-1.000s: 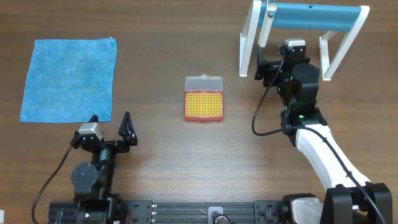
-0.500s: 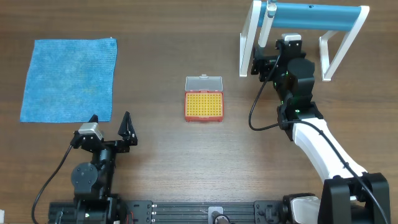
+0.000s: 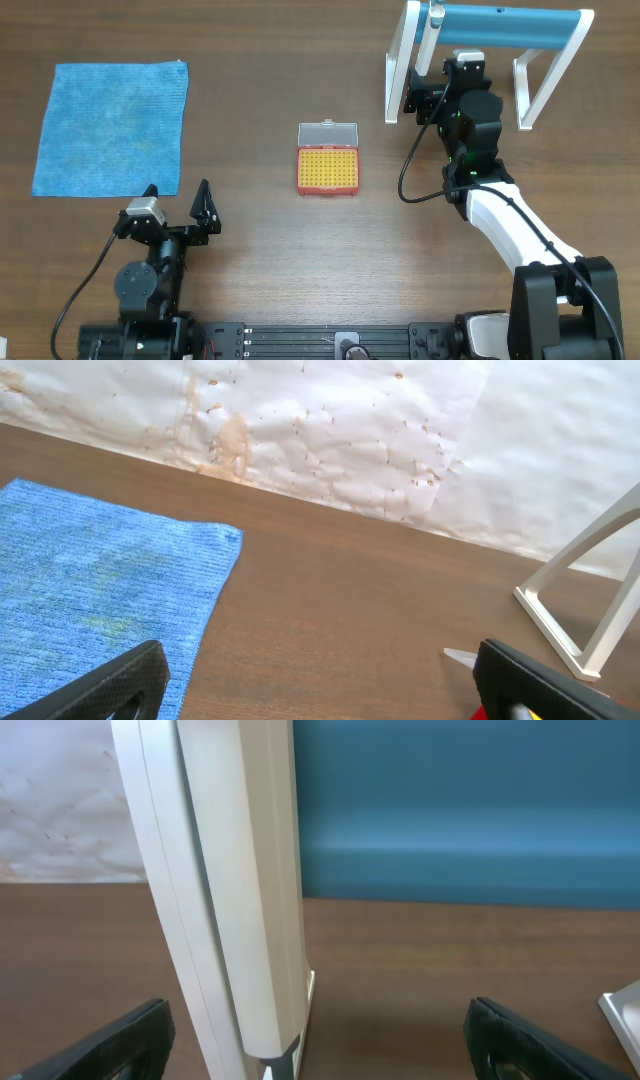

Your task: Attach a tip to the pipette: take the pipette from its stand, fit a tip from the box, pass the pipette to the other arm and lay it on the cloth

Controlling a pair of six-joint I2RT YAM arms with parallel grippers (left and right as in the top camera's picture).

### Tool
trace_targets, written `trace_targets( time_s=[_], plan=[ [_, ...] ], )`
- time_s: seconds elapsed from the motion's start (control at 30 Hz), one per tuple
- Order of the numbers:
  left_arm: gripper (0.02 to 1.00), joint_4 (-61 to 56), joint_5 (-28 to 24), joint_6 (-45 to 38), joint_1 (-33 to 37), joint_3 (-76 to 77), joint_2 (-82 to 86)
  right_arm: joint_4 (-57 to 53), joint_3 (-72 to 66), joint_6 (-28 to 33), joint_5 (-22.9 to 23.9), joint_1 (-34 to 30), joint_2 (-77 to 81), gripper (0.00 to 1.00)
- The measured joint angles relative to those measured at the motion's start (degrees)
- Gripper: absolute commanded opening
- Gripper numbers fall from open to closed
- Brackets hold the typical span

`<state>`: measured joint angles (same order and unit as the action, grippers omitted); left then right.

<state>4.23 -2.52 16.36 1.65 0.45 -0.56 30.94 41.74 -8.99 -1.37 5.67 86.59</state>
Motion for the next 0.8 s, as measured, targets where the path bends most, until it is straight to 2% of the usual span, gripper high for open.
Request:
trace_targets(
  time_s=[0.47, 0.8],
  plan=[
    [0.985, 0.00, 0.00, -0.02, 0.00, 0.00, 0.00, 1.42, 2.47, 0.00, 0.00, -0.04, 2.58, 0.939],
    [0.987, 0.00, 0.00, 0.00, 0.00, 0.00, 0.00, 1.44, 2.47, 0.00, 2.58, -0.04, 2.67, 0.939]
  ],
)
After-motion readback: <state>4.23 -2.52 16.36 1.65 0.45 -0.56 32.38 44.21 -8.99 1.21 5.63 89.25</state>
